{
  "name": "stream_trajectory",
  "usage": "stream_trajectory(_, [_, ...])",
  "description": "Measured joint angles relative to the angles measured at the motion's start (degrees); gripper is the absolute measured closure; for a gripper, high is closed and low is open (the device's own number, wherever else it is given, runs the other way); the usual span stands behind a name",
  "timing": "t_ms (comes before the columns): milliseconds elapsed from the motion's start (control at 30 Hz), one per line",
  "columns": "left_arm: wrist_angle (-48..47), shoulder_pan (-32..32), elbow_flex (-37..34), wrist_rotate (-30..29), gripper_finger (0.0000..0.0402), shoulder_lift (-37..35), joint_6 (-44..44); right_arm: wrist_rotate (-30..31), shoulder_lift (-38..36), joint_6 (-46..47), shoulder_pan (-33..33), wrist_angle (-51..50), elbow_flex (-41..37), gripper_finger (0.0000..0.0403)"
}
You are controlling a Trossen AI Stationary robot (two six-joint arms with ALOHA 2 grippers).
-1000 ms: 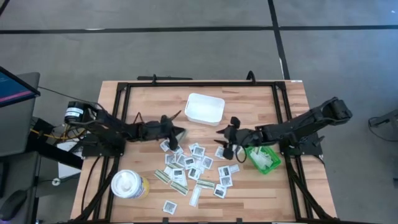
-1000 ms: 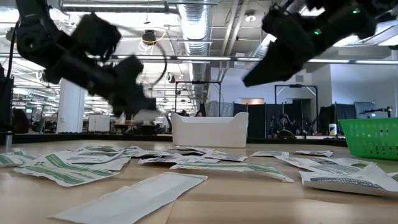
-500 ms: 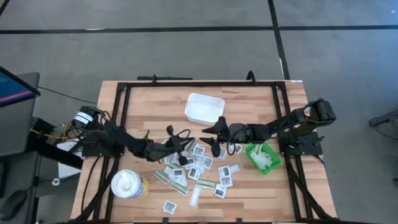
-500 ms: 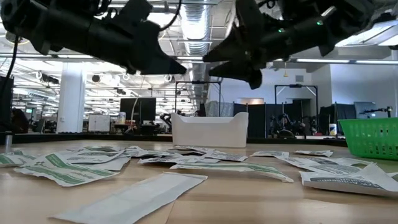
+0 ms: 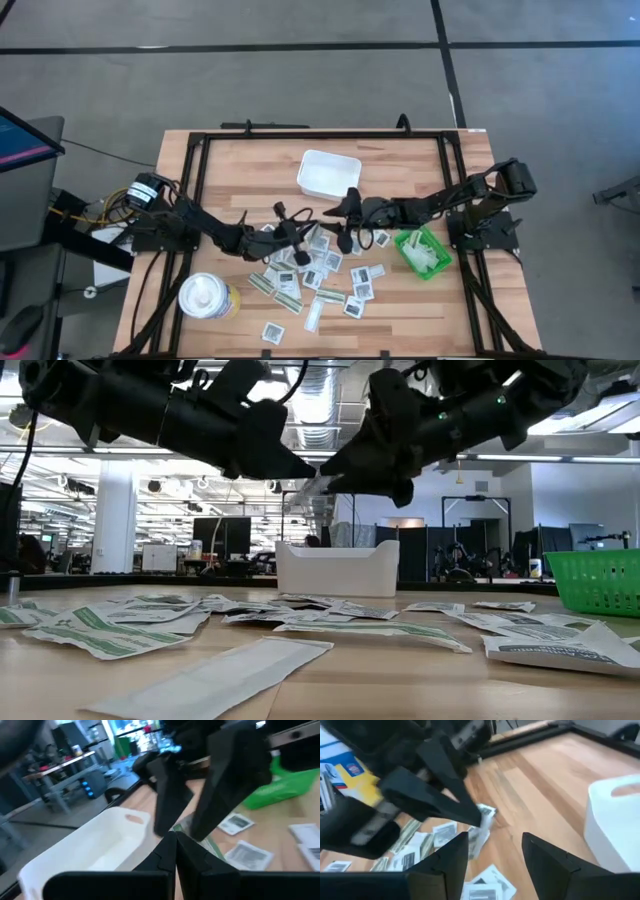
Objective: Pick & Place First Aid Supplies
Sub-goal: Put the bandage pack into the green bin
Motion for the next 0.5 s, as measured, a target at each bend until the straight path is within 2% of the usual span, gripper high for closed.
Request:
stream_trajectory(300, [0.76, 2.22, -0.04, 9.84, 0.0396, -0.01, 0.47, -0.48, -0.04, 0.24, 0.77, -1.35, -0.02, 0.0244])
stream_trajectory(400, [1.1, 2.69, -0.04, 10.16, 0.0396, -0.01, 0.45, -0.5, -0.04, 0.24, 1.2, -1.54, -0.02, 0.0277])
stream_trajectory(500, [1.43, 3.24, -0.04, 10.5, 0.0396, -0.01, 0.44, -0.54, -0.04, 0.24, 1.47, -2.22, 0.0, 0.0329])
